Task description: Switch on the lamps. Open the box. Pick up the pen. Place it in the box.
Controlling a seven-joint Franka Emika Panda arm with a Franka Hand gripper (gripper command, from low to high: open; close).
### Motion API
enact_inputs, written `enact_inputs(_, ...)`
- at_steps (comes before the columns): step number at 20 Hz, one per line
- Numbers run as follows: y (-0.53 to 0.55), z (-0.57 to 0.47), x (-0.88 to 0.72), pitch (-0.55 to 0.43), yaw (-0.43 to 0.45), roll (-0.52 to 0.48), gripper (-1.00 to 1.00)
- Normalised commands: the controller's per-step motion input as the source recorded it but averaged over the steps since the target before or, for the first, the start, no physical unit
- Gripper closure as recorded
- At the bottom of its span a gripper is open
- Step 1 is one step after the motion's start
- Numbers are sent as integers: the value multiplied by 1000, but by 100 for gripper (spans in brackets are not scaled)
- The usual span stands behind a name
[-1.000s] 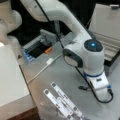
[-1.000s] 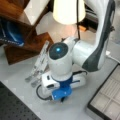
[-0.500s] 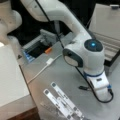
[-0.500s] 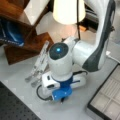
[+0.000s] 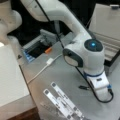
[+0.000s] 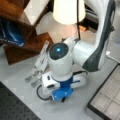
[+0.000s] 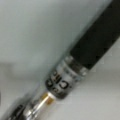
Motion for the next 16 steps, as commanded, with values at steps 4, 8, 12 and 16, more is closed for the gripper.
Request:
enact_inputs(4, -11, -13, -42, -31, 128, -12, -100)
enact_inputs(8, -24, -57, -47, -30, 136, -6, -100)
enact_inputs(12, -26, -59, -34, -42, 136, 5, -100)
enact_inputs(16, -31, -60, -51, -62, 130, 10, -100)
